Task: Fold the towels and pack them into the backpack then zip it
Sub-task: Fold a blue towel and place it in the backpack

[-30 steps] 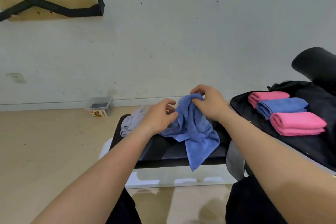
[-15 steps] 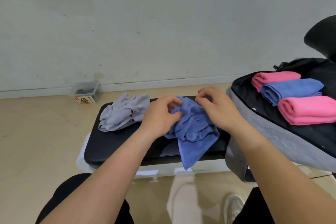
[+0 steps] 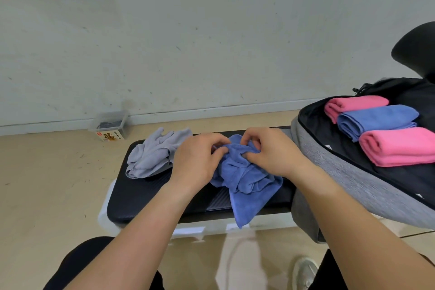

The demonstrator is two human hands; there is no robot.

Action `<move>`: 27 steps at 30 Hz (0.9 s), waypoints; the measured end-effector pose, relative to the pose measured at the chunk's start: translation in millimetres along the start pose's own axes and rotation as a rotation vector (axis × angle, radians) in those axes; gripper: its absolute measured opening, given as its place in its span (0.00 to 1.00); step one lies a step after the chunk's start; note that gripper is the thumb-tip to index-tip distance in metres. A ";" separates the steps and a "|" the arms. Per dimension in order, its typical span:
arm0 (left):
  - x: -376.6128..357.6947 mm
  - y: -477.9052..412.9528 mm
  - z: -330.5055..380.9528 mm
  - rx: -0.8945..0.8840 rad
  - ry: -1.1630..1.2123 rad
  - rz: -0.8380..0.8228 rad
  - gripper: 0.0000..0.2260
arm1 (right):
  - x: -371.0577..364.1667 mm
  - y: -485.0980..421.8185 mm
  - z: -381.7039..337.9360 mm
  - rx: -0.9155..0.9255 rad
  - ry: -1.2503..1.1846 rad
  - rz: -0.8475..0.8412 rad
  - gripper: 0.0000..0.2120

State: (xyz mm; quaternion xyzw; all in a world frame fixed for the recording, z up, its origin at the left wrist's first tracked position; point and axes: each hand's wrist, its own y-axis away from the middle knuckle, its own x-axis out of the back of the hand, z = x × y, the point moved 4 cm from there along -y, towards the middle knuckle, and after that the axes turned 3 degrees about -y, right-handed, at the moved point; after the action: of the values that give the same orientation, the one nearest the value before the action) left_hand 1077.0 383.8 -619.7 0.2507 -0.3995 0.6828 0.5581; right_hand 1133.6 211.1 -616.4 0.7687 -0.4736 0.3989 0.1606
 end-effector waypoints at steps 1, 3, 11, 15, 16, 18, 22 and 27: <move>-0.9 1.5 -0.1 0.010 0.008 -0.003 0.05 | 0.8 2.0 -1.9 -0.005 0.035 0.011 0.06; -1.9 4.0 -0.2 0.028 0.021 -0.015 0.03 | 2.0 4.8 -6.1 0.011 0.083 0.037 0.06; 2.5 5.9 -0.2 0.067 0.060 0.032 0.10 | 0.8 12.3 -20.9 0.145 0.025 -0.054 0.06; 5.3 5.4 5.7 0.061 0.060 0.032 0.09 | -2.2 7.9 -17.7 0.165 -0.014 -0.017 0.06; 5.1 5.9 6.1 0.052 0.065 0.015 0.08 | -2.1 8.0 -17.2 0.168 -0.010 -0.021 0.06; 4.2 7.7 2.9 0.029 0.022 -0.034 0.03 | 2.3 8.7 -17.9 0.174 -0.026 -0.008 0.05; 6.8 13.7 -1.6 0.007 -0.060 -0.072 0.09 | 20.1 3.5 -25.1 0.193 0.024 0.055 0.06; 19.1 14.2 5.5 0.037 0.047 -0.060 0.13 | 55.2 -12.0 -51.2 0.229 0.188 0.131 0.05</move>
State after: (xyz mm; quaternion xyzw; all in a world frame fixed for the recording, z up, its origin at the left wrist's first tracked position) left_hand 1057.9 389.2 -605.3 0.2567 -0.3657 0.6789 0.5827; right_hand 1133.2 216.0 -540.4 0.7085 -0.4572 0.5300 0.0892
